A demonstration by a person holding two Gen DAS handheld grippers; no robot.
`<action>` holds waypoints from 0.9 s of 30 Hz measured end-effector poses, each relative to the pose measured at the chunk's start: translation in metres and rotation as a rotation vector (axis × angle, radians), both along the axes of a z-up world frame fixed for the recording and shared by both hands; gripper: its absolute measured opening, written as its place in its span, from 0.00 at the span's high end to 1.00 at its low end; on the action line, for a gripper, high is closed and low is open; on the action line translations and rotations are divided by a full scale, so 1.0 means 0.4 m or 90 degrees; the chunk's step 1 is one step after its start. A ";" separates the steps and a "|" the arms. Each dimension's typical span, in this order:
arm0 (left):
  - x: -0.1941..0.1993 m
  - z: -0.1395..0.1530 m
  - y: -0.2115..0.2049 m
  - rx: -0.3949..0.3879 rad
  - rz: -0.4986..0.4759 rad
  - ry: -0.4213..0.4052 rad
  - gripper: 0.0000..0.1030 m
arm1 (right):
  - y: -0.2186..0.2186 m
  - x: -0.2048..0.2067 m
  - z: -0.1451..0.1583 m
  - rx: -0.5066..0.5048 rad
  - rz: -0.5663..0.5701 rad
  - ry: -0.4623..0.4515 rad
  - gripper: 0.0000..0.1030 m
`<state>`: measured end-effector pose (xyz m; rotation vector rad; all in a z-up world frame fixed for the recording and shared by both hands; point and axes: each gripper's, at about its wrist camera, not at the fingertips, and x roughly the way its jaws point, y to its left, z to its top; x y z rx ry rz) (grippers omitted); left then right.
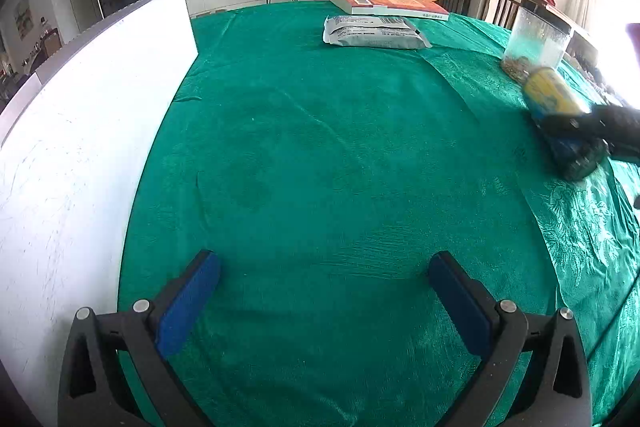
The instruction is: Organize soft objects
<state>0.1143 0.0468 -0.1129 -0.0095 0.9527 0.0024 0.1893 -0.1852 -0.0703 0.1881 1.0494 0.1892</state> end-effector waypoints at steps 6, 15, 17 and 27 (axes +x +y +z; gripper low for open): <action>0.001 0.000 -0.001 0.000 0.001 0.000 0.00 | -0.236 -0.023 0.021 -0.063 -0.104 -0.015 0.41; 0.001 0.000 -0.001 0.001 0.001 0.001 0.00 | -0.350 0.024 0.068 -0.015 -0.152 -0.099 0.22; 0.001 0.001 -0.001 0.002 0.001 0.001 0.00 | -0.341 -0.061 0.067 -0.014 -0.176 -0.119 0.21; 0.161 0.126 -0.128 -0.014 -0.157 0.075 0.00 | -0.239 -0.222 0.007 0.022 -0.121 -0.117 0.20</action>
